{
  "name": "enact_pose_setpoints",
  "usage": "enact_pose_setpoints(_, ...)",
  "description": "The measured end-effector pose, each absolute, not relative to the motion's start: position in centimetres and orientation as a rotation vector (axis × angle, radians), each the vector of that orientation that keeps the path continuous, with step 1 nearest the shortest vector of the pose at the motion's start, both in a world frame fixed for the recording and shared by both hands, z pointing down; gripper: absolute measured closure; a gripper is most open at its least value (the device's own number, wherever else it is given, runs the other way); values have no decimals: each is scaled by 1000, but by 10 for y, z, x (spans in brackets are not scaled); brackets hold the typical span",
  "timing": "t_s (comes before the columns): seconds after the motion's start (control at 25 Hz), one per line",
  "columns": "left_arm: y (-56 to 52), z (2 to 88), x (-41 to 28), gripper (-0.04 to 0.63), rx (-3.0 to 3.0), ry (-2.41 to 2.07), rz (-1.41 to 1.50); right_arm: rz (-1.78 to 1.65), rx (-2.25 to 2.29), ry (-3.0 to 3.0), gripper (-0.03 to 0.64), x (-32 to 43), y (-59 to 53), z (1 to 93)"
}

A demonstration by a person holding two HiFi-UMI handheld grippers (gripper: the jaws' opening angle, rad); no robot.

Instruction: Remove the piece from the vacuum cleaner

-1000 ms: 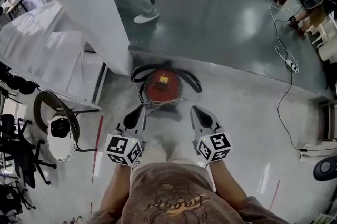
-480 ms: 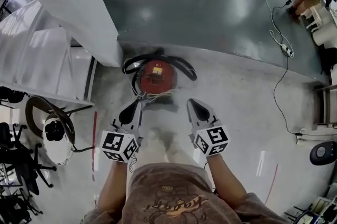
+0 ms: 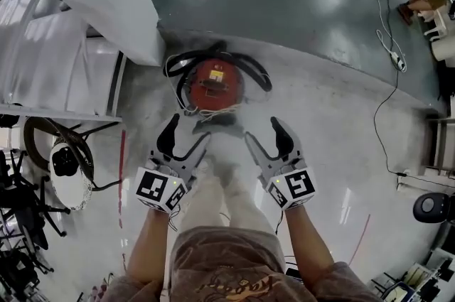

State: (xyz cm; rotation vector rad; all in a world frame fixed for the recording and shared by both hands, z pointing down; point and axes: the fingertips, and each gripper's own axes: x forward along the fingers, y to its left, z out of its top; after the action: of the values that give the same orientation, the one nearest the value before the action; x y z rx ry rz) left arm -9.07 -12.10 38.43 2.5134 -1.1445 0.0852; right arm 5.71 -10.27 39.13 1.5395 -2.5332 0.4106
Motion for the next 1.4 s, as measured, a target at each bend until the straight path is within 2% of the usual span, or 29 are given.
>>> enact_pose_setpoints(0.32, -127, 465, -88, 268, 2482, -1058, 236, 524, 1430, -2464, 356, 51, -103, 474)
enact_pose_setpoints(0.56, -128, 564, -72, 268, 2489, -913, 470, 528, 1210, -2368, 356, 39, -102, 575)
enact_pose_setpoints(1.04, -116, 758, -47, 268, 2444, -680, 751, 554, 958, -2249, 356, 25, -101, 760)
enact_pose_setpoints(1.4, -105, 843, -38, 268, 2434, -526, 974, 570, 792, -2170, 356, 19, -96, 840)
